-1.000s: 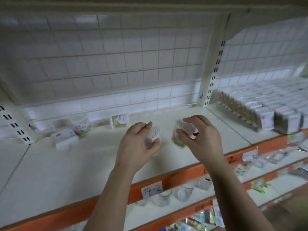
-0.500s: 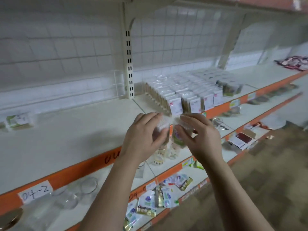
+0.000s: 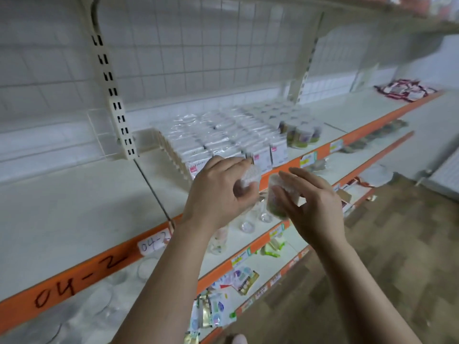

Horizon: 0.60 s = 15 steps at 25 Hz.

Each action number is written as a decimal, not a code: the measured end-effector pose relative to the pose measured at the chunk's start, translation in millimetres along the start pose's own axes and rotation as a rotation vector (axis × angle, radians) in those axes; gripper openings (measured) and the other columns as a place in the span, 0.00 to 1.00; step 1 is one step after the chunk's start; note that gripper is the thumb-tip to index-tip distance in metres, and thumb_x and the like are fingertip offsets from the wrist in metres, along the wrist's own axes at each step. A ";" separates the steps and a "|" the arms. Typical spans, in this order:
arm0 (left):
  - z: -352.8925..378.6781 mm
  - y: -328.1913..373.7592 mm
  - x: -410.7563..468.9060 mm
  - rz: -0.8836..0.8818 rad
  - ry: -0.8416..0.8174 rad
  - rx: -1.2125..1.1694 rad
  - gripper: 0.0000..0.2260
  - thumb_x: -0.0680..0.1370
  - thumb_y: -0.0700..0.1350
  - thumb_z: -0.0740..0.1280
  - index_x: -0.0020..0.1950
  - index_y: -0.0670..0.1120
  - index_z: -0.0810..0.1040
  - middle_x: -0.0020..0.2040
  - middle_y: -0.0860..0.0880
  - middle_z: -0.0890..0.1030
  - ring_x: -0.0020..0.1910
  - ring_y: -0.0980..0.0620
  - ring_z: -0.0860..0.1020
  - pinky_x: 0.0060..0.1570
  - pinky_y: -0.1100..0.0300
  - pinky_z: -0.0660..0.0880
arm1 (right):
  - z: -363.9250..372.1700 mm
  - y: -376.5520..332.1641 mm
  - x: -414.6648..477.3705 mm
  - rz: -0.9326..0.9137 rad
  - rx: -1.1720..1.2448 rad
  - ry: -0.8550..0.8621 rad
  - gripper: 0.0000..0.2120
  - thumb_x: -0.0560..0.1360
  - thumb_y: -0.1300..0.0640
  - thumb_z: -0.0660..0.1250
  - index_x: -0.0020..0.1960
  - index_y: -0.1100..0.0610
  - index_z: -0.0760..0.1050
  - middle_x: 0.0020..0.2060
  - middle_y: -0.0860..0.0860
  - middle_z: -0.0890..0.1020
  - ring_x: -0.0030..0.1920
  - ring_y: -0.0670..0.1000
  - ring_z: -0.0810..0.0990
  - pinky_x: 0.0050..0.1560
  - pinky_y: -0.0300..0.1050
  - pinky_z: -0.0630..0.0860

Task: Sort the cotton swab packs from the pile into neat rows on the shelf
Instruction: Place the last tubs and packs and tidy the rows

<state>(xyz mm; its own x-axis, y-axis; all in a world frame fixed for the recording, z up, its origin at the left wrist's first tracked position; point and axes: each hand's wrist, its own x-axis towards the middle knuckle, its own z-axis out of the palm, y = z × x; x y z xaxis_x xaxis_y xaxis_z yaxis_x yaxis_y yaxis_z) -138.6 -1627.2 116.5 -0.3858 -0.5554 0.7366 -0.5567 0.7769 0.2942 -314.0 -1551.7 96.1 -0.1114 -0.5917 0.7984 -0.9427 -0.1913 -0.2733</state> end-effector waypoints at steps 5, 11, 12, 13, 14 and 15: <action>52.4 -1.0 71.0 -0.005 0.070 -0.035 0.20 0.71 0.52 0.64 0.56 0.41 0.82 0.53 0.48 0.83 0.49 0.46 0.80 0.55 0.65 0.68 | 6.9 82.5 49.0 0.006 -0.048 -0.001 0.13 0.74 0.49 0.67 0.54 0.55 0.81 0.52 0.51 0.82 0.50 0.54 0.81 0.47 0.47 0.77; 105.5 -14.5 146.5 0.002 0.080 -0.004 0.21 0.72 0.52 0.63 0.59 0.42 0.81 0.55 0.48 0.82 0.51 0.47 0.79 0.56 0.67 0.66 | 31.5 164.4 116.7 0.056 -0.026 0.035 0.13 0.74 0.48 0.67 0.54 0.54 0.81 0.53 0.50 0.81 0.50 0.54 0.81 0.47 0.50 0.78; 111.8 -16.4 153.9 -0.008 0.075 -0.003 0.21 0.72 0.52 0.63 0.59 0.42 0.81 0.55 0.48 0.82 0.52 0.48 0.78 0.57 0.67 0.65 | 34.5 174.6 124.7 0.075 -0.018 0.037 0.14 0.74 0.47 0.66 0.55 0.54 0.80 0.53 0.50 0.81 0.51 0.53 0.80 0.48 0.50 0.78; 117.2 -18.0 158.8 -0.019 0.068 0.000 0.21 0.72 0.52 0.63 0.59 0.42 0.80 0.55 0.48 0.82 0.52 0.48 0.78 0.57 0.67 0.65 | 37.0 183.4 130.4 0.093 -0.004 0.035 0.15 0.74 0.46 0.65 0.56 0.54 0.80 0.54 0.50 0.81 0.51 0.53 0.80 0.48 0.51 0.77; 124.4 -19.1 164.0 -0.031 0.059 0.007 0.21 0.73 0.52 0.63 0.60 0.42 0.80 0.56 0.48 0.82 0.53 0.48 0.78 0.58 0.67 0.65 | 39.6 193.1 135.9 0.107 0.023 0.026 0.16 0.74 0.46 0.65 0.56 0.54 0.80 0.54 0.49 0.80 0.51 0.52 0.80 0.48 0.51 0.77; 131.9 -19.9 169.7 -0.046 0.053 0.021 0.21 0.73 0.53 0.62 0.60 0.42 0.80 0.56 0.48 0.81 0.54 0.48 0.77 0.58 0.67 0.65 | 43.1 202.9 142.5 0.108 0.054 0.014 0.17 0.74 0.46 0.65 0.57 0.54 0.79 0.54 0.49 0.80 0.50 0.52 0.80 0.48 0.51 0.77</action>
<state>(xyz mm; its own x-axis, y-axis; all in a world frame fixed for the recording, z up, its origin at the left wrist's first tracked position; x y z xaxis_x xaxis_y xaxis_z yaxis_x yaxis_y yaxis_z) -290.0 -1776.1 155.3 -0.3202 -0.5732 0.7543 -0.5887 0.7442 0.3156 -507.6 -1708.6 131.3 -0.2158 -0.6003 0.7701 -0.9068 -0.1693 -0.3861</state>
